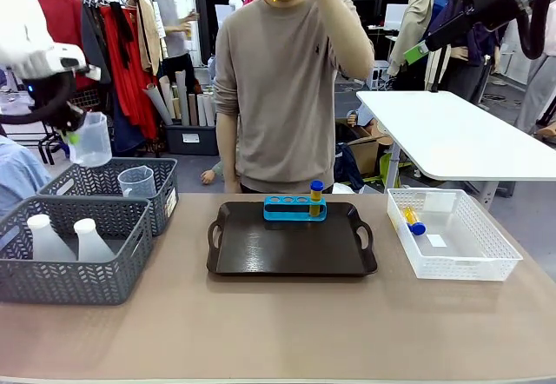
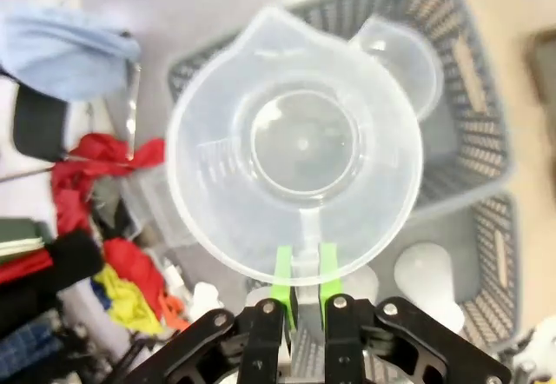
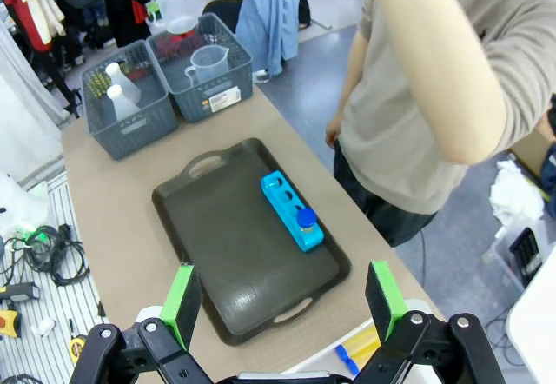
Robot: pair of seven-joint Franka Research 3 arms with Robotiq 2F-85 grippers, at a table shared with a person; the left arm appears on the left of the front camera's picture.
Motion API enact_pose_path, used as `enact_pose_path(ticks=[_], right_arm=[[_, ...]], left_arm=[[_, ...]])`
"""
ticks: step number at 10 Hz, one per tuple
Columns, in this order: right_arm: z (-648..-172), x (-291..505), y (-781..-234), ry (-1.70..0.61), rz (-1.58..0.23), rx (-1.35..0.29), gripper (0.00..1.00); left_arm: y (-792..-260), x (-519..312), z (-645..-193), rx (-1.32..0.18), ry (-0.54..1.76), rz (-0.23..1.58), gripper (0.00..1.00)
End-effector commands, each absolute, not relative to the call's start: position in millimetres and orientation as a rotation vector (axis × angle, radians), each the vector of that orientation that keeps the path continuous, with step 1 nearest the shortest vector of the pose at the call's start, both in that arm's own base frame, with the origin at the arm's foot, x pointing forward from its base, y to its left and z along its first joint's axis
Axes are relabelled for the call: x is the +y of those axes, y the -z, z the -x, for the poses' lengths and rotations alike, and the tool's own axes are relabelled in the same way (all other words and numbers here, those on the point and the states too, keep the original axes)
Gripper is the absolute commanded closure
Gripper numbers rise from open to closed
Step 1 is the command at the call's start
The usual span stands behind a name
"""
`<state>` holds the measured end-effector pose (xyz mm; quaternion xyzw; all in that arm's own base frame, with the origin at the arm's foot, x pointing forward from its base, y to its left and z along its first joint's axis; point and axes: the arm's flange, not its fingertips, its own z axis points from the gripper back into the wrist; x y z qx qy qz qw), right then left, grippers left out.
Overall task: Prepare the laboratory tools.
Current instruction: Pick up one Large Measuring Cup and place it on the Handle tray.
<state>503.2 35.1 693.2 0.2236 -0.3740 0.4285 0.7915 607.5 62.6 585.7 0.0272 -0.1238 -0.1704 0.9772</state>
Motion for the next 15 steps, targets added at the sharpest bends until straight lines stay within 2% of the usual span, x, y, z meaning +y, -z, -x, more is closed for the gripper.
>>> enact_pose_path(ticks=[1, 3, 6, 13, 15], right_arm=[[-502.3, 36.5, -694.0, -0.923, -0.485, -0.812, 0.00], [-502.3, 36.5, -694.0, -0.923, -0.485, -0.812, 0.00], [-502.3, 36.5, -694.0, -0.923, -0.485, -0.812, 0.00], [-502.3, 36.5, -694.0, -0.923, -0.485, -0.812, 0.00], [-502.3, 36.5, -694.0, -0.923, -0.485, -0.812, 0.00]], left_arm=[[-623.2, 65.2, -599.5, -0.252, 0.460, -0.014, 1.00], [-667.8, 62.5, -584.1, -0.229, 0.557, 0.018, 1.00], [-701.7, 61.3, -561.5, -0.233, 0.646, 0.026, 1.00], [-694.0, 55.4, -563.7, -0.217, 0.627, -0.001, 1.00], [-740.1, 34.1, -544.6, -0.245, 0.815, -0.015, 1.00]])
